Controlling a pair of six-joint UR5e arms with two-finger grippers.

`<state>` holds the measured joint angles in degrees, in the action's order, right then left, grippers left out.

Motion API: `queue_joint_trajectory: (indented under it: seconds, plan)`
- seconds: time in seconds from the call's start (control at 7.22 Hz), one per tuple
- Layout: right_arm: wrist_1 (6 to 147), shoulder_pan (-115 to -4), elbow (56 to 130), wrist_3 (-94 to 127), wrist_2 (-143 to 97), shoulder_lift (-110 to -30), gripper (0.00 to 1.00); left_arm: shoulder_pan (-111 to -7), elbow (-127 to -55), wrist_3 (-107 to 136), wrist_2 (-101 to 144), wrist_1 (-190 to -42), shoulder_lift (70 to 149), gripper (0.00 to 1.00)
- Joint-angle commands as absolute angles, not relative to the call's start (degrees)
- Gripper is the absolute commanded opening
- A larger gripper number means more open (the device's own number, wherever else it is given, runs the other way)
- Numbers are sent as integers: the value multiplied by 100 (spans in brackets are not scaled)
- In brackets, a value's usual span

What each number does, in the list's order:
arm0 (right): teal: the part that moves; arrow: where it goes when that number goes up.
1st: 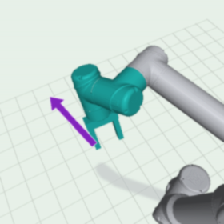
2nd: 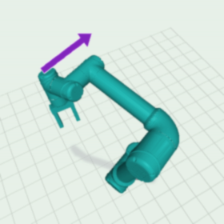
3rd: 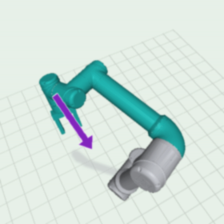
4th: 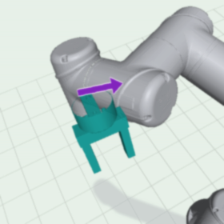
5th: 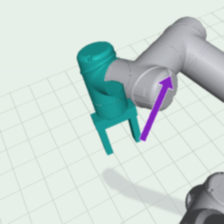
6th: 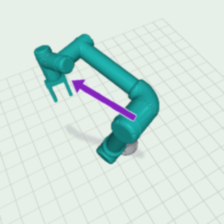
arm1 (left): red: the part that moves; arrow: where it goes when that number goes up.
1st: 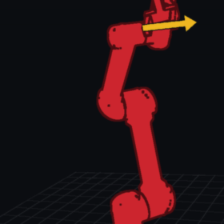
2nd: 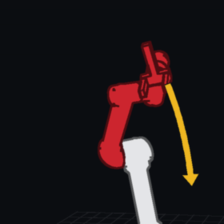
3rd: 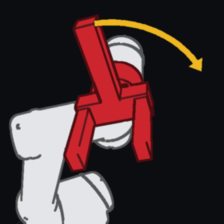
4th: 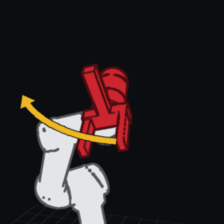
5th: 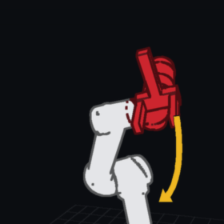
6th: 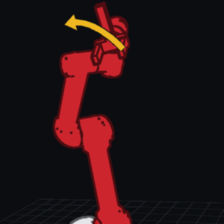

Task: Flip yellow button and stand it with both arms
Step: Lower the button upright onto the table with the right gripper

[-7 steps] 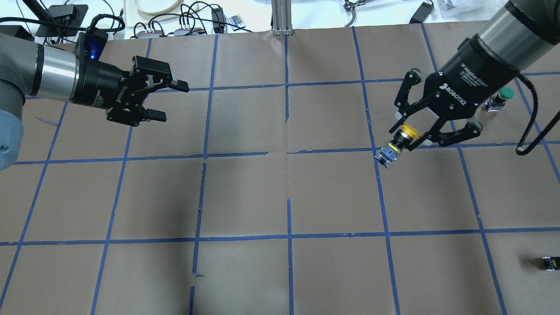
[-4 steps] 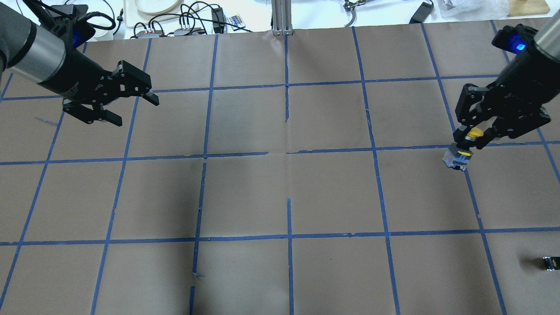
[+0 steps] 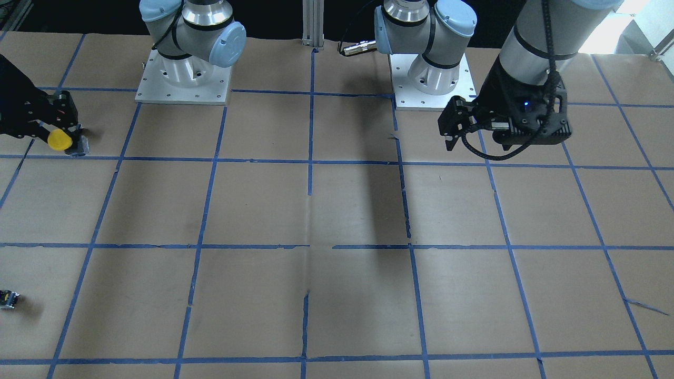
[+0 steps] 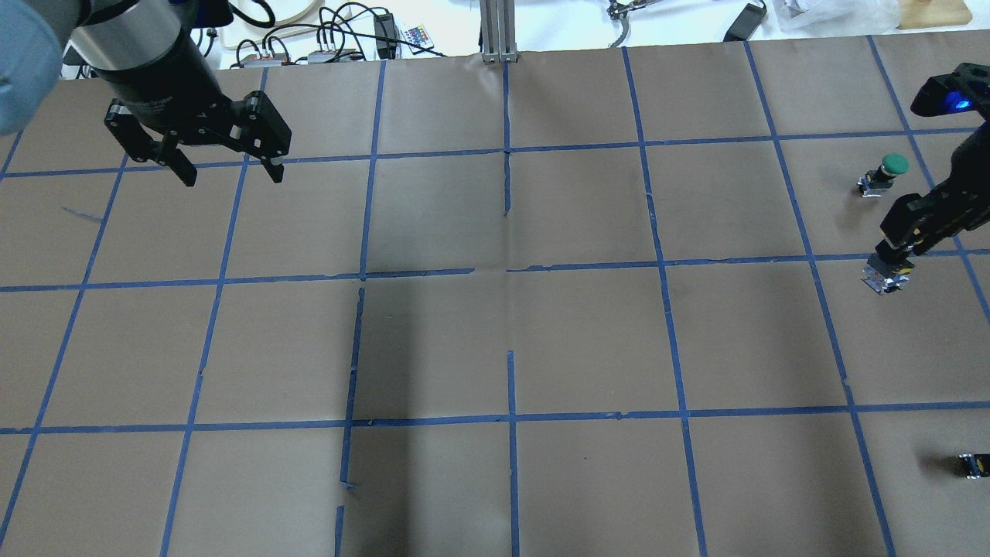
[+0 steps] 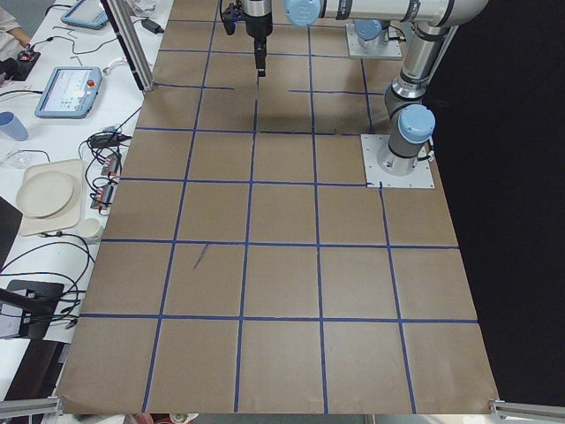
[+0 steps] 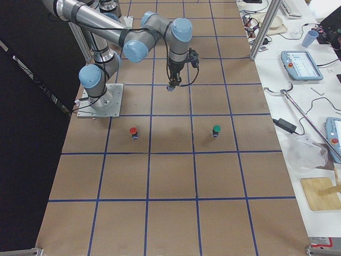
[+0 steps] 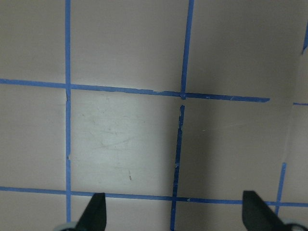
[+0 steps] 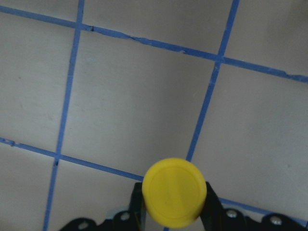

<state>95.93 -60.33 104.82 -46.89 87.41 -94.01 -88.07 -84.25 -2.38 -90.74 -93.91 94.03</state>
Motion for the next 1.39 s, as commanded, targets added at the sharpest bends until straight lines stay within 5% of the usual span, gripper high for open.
queue_joint_trajectory:
  seconds: [0.0,1.25]
  plan:
    - [10717,-5556,10818,-6417,8579,-9291,4,-8606,-8436,-307,-8500,-9369,9449,100]
    - [11312,-4131,10837,-11275,7594,-7753,5,-8552,-8271,-229,-8613,-9158,9492,100]
